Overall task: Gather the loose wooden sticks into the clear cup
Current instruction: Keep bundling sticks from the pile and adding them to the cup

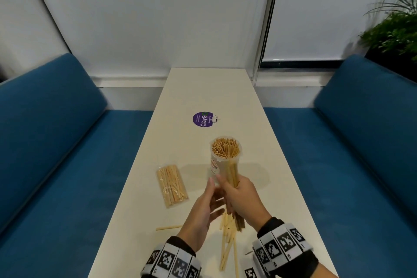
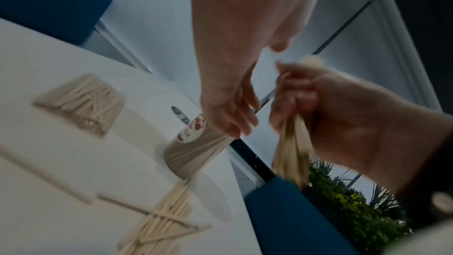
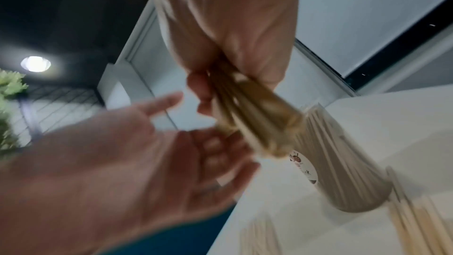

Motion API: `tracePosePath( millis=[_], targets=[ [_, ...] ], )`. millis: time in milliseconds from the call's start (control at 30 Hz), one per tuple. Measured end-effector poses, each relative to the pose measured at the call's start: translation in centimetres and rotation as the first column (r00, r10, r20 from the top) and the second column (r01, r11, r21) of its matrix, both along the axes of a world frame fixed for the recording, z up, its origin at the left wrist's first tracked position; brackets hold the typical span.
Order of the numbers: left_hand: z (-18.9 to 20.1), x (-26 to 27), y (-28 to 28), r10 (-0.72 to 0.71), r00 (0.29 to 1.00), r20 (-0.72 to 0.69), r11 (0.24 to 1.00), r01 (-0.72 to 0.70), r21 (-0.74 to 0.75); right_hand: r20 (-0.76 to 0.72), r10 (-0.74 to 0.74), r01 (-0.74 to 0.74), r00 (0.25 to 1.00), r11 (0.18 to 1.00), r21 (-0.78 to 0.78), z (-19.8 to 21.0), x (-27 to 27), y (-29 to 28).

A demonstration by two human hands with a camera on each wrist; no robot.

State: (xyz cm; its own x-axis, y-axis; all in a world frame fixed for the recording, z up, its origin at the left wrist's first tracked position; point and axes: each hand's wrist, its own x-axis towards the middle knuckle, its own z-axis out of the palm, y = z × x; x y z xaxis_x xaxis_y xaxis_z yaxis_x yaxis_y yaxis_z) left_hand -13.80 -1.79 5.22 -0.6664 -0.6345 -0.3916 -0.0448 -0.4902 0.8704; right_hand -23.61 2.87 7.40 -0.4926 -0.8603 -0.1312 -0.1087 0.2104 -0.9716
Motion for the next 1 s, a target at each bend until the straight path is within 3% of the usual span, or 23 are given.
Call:
tracePosePath(
  millis=[100, 133, 333, 433, 600, 667, 733, 800, 900, 1000],
  targets=[
    [0.5, -0.1, 0.0, -0.044, 0.998, 0.034, 0.992, 0.048, -0.114, 0.062, 0.047, -0.050, 0.997, 0.998, 0.048, -0.8, 0.8, -0.3],
    [0.4, -0.1, 0.1, -0.041, 0.997, 0.066, 0.989, 0.050, -0.140, -0.012, 0.075, -0.075, 0.997, 0.996, 0.054, -1.1, 0.7, -0.3],
    [0.8, -0.2, 0.6, 0.217, 0.966, 0.141, 0.962, -0.187, -0.200, -0.290, 0.319, -0.270, 0.902, 0.943, 0.197, -1.1, 1.8, 0.2],
    [1.0, -0.3, 0.5, 0.362, 0.920, 0.148, 0.916, -0.321, -0.241, -0.269, 0.302, -0.261, 0.914, 0.949, 0.179, -1.4, 2.6, 0.0],
    [0.1, 0.6, -0.1, 0.541, 0.838, 0.070, 0.828, -0.517, -0.216, -0.078, 0.359, -0.342, 0.930, 0.923, 0.178, -1.7, 2.5, 0.0],
    [0.1, 1.1, -0.6, 0.624, 0.781, 0.024, 0.770, -0.609, -0.193, 0.122, 0.351, -0.369, 0.929, 0.906, 0.206, -1.8, 2.2, 0.1],
    [0.2, 1.4, -1.2, 0.691, 0.721, -0.044, 0.709, -0.689, -0.150, 0.364, 0.192, -0.287, 0.911, 0.931, 0.227, -2.3, 1.5, 0.1],
    [0.3, 1.6, -1.7, 0.732, 0.674, -0.096, 0.663, -0.738, -0.126, 0.548, 0.049, -0.215, 0.835, 0.946, 0.244, -2.7, 1.2, 0.0],
    [0.5, 1.4, -1.5, 0.742, 0.656, -0.138, 0.644, -0.755, -0.126, 0.775, -0.010, -0.165, 0.631, 0.975, 0.146, -3.1, 1.9, -0.4],
    [0.7, 1.1, -1.0, 0.742, 0.658, -0.132, 0.644, -0.753, -0.136, 0.819, 0.026, -0.176, 0.574, 0.980, 0.092, -3.4, 2.9, -0.8]
  ],
)
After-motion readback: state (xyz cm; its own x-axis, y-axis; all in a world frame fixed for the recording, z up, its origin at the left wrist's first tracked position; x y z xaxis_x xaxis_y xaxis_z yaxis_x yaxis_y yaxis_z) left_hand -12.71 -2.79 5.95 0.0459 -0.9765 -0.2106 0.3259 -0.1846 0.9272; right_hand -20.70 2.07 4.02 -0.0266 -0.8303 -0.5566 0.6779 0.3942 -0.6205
